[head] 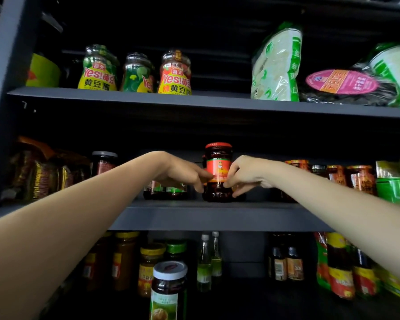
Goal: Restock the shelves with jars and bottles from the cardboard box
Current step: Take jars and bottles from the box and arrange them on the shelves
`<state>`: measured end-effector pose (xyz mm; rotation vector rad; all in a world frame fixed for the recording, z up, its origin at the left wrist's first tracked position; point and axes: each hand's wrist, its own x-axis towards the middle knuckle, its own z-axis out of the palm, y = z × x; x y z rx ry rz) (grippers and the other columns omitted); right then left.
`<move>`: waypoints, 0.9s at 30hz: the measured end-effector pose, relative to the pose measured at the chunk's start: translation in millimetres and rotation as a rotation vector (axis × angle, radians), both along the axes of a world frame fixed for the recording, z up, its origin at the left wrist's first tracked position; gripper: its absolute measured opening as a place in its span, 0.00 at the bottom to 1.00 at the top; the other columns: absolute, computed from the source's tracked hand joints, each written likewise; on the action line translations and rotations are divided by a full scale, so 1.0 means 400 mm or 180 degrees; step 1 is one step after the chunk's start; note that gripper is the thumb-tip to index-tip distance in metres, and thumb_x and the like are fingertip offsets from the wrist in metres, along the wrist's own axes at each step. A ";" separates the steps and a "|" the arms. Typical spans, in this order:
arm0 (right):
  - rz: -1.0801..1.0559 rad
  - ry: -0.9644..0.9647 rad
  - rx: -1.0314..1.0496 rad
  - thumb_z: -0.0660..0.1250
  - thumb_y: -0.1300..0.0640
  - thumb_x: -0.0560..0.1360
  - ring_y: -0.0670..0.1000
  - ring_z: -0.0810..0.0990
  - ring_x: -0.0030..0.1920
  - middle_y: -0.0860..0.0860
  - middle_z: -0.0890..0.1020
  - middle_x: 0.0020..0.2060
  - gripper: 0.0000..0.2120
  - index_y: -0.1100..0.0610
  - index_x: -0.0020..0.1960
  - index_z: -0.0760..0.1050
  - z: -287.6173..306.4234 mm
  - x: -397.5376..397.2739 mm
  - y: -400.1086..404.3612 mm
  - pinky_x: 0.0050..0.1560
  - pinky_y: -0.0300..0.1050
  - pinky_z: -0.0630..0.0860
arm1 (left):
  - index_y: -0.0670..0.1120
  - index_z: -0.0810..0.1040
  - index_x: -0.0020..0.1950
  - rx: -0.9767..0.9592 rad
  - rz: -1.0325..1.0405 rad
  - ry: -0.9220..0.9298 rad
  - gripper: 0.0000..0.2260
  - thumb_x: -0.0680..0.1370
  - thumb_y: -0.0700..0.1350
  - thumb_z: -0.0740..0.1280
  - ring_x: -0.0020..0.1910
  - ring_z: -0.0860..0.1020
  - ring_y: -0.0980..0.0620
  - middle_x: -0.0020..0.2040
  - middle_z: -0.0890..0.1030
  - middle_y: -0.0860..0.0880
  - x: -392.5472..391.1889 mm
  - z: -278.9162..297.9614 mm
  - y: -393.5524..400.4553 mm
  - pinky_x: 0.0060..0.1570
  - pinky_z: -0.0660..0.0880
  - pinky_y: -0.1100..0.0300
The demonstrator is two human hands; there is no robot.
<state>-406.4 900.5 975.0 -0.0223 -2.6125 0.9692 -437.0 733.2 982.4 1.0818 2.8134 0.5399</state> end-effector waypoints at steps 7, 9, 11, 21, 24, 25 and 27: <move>0.0004 -0.0277 -0.0054 0.62 0.70 0.76 0.56 0.80 0.53 0.57 0.74 0.43 0.11 0.64 0.57 0.71 0.002 -0.054 -0.005 0.58 0.47 0.77 | 0.57 0.49 0.76 -0.0679 0.0397 -0.0068 0.31 0.79 0.38 0.60 0.76 0.46 0.47 0.78 0.47 0.49 -0.063 -0.004 0.034 0.74 0.48 0.49; 0.0034 -0.0287 -0.0059 0.60 0.72 0.76 0.54 0.78 0.49 0.55 0.72 0.41 0.13 0.64 0.59 0.71 -0.006 -0.064 0.000 0.58 0.47 0.76 | 0.57 0.50 0.76 -0.0784 0.0466 -0.0020 0.31 0.79 0.38 0.59 0.76 0.46 0.47 0.78 0.48 0.49 -0.073 -0.004 0.044 0.74 0.49 0.49; 0.0051 -0.0314 -0.0051 0.60 0.72 0.76 0.52 0.77 0.46 0.55 0.71 0.42 0.15 0.65 0.62 0.71 -0.014 -0.067 0.004 0.58 0.47 0.77 | 0.57 0.50 0.76 -0.0843 0.0505 0.0016 0.31 0.79 0.37 0.59 0.76 0.46 0.46 0.78 0.48 0.49 -0.079 -0.006 0.051 0.73 0.49 0.48; -0.0114 -0.0237 0.0273 0.61 0.70 0.75 0.54 0.77 0.48 0.58 0.75 0.48 0.14 0.65 0.60 0.74 -0.019 -0.068 0.003 0.50 0.43 0.78 | 0.52 0.51 0.77 -0.0858 0.0534 0.0411 0.30 0.79 0.36 0.58 0.76 0.51 0.46 0.77 0.52 0.45 -0.066 -0.017 0.056 0.74 0.53 0.50; -0.0331 0.0523 0.0946 0.60 0.68 0.73 0.53 0.77 0.44 0.57 0.81 0.45 0.12 0.63 0.51 0.79 -0.011 -0.023 -0.010 0.43 0.43 0.73 | 0.46 0.64 0.73 -0.0410 0.0443 0.1405 0.22 0.79 0.38 0.58 0.70 0.66 0.46 0.72 0.67 0.43 -0.022 -0.018 0.026 0.66 0.64 0.58; -0.0377 0.0922 0.1097 0.60 0.67 0.72 0.52 0.78 0.44 0.55 0.82 0.46 0.12 0.59 0.47 0.80 -0.011 0.002 -0.020 0.44 0.41 0.73 | 0.44 0.69 0.70 -0.0108 0.0416 0.1802 0.19 0.78 0.38 0.59 0.66 0.71 0.46 0.68 0.72 0.42 -0.001 -0.023 0.007 0.63 0.67 0.58; -0.0170 0.1797 0.1056 0.60 0.67 0.73 0.50 0.80 0.44 0.52 0.82 0.43 0.13 0.55 0.45 0.80 -0.028 0.071 -0.052 0.51 0.42 0.77 | 0.44 0.76 0.62 0.0578 0.0246 0.2683 0.15 0.76 0.38 0.60 0.59 0.76 0.45 0.61 0.78 0.43 0.046 -0.052 -0.038 0.59 0.71 0.57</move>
